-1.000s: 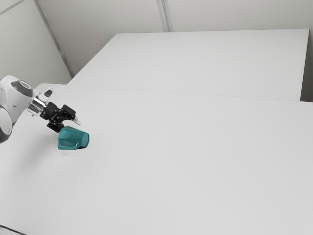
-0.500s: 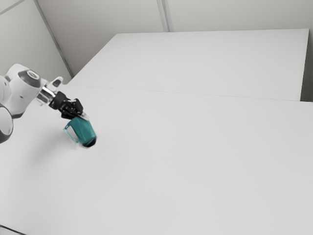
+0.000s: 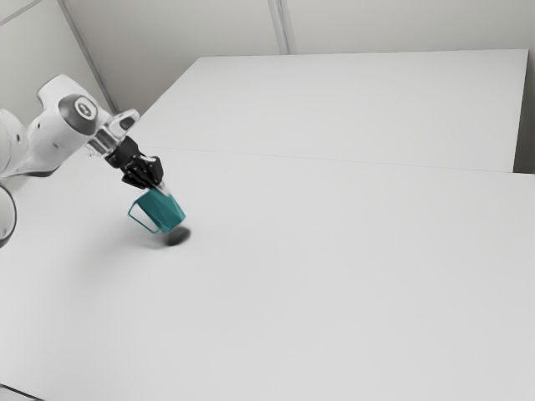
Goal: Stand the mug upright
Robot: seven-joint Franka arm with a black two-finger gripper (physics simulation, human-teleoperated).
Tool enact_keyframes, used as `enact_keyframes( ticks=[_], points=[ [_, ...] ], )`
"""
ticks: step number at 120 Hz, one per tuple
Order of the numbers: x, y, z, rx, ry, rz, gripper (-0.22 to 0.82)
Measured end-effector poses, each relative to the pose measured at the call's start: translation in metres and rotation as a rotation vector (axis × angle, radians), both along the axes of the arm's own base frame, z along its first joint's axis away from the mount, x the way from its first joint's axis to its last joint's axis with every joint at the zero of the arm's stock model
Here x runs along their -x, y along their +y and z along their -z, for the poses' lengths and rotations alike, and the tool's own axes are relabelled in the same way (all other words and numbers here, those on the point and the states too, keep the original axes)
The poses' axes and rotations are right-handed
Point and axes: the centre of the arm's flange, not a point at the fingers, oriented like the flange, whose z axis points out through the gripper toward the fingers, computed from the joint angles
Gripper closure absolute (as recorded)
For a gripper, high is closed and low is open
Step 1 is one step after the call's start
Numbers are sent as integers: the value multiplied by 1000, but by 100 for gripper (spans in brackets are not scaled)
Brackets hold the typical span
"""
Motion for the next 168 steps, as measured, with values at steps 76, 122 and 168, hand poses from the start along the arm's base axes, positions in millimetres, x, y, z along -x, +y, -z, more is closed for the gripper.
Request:
enact_keyframes(
  ticks=[76, 122, 168],
  points=[
    [53, -163, -13, -639, 5, -12, 79],
    [57, -176, 24, -616, 59, -256, 78],
    [52, -184, 40, -588, 75, -394, 61]
  ],
)
